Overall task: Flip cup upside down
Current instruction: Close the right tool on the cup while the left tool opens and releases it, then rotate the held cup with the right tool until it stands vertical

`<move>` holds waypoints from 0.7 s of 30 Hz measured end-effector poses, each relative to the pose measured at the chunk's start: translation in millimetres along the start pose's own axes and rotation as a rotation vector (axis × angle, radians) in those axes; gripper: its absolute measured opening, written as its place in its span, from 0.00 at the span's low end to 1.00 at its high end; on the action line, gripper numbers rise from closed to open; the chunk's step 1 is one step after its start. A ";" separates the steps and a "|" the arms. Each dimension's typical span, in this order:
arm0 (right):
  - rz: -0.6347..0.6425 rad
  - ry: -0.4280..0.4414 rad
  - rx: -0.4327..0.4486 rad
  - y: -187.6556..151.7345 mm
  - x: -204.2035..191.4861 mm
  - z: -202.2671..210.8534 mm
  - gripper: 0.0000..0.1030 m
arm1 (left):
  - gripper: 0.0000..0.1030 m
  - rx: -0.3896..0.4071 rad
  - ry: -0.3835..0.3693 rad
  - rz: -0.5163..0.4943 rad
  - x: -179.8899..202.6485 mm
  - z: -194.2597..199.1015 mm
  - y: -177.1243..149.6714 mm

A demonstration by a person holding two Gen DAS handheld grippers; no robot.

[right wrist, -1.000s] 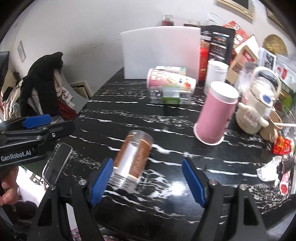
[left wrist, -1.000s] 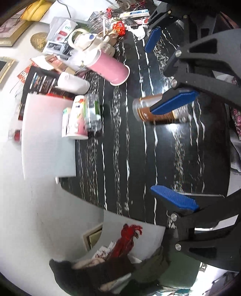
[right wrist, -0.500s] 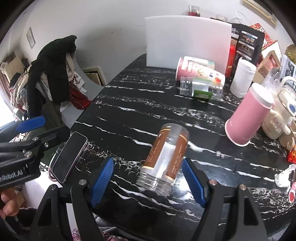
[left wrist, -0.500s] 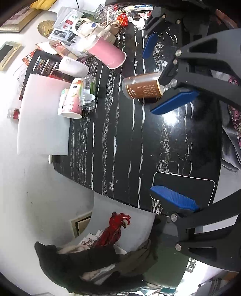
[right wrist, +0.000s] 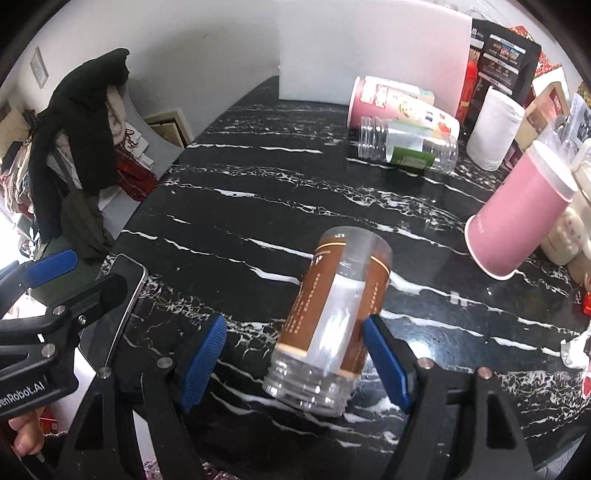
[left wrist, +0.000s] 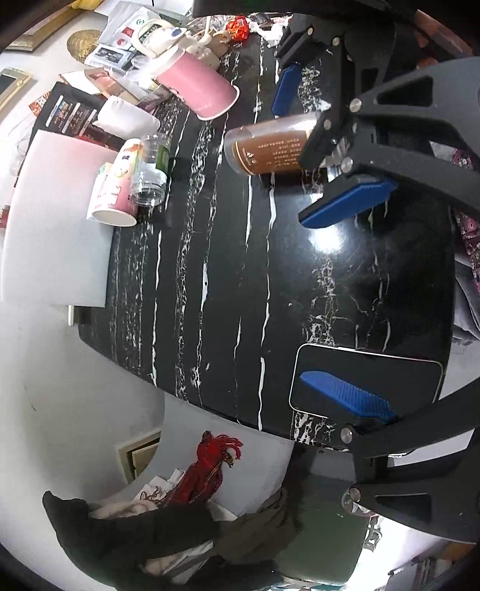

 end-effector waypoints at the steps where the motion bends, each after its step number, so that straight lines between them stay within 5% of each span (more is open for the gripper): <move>1: -0.004 -0.005 -0.005 1.7 1.9 -3.8 0.75 | 0.77 -0.006 0.000 0.003 -0.9 -4.9 1.8; 21: -0.048 -0.024 -0.103 26.4 20.1 -53.2 0.75 | 0.77 -0.055 -0.017 0.013 -3.7 -60.5 29.8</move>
Point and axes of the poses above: each gripper's, at about its wrist camera, not at the fingertips, and z roughly against the way its jaws point, x to its right, y to its top, the point moved 8 cm from there along -z, roughly the way its jaws point, and after that the axes turned 2 degrees about z, right-handed, at the moved point
